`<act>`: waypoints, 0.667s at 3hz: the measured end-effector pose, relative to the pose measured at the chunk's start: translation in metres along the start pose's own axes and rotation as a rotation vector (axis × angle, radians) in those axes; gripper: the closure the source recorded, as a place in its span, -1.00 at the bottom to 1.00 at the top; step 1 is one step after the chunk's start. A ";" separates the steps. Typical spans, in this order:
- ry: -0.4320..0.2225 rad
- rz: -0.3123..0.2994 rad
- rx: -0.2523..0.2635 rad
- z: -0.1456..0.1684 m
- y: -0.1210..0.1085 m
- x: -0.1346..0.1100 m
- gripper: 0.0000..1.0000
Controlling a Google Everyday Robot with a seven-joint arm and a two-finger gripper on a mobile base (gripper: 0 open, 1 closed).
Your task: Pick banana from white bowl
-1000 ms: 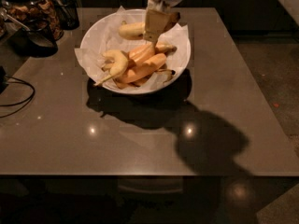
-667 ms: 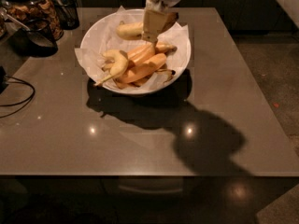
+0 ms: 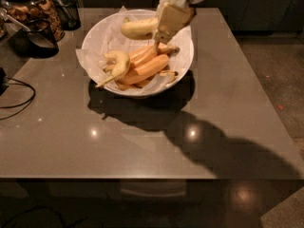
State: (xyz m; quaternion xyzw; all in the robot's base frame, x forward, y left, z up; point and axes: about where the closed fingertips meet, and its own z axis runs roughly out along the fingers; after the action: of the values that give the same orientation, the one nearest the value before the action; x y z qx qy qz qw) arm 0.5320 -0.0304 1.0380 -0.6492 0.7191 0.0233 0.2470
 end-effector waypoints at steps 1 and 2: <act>-0.038 0.046 -0.021 -0.010 0.027 0.018 1.00; -0.060 0.094 -0.058 -0.007 0.051 0.035 1.00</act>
Offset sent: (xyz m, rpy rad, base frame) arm -0.0782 -0.0425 -0.0470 0.1306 0.1498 -0.0719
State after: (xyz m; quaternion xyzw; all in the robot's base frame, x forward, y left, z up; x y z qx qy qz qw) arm 0.4803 -0.0571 1.0158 -0.6205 0.7401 0.0753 0.2482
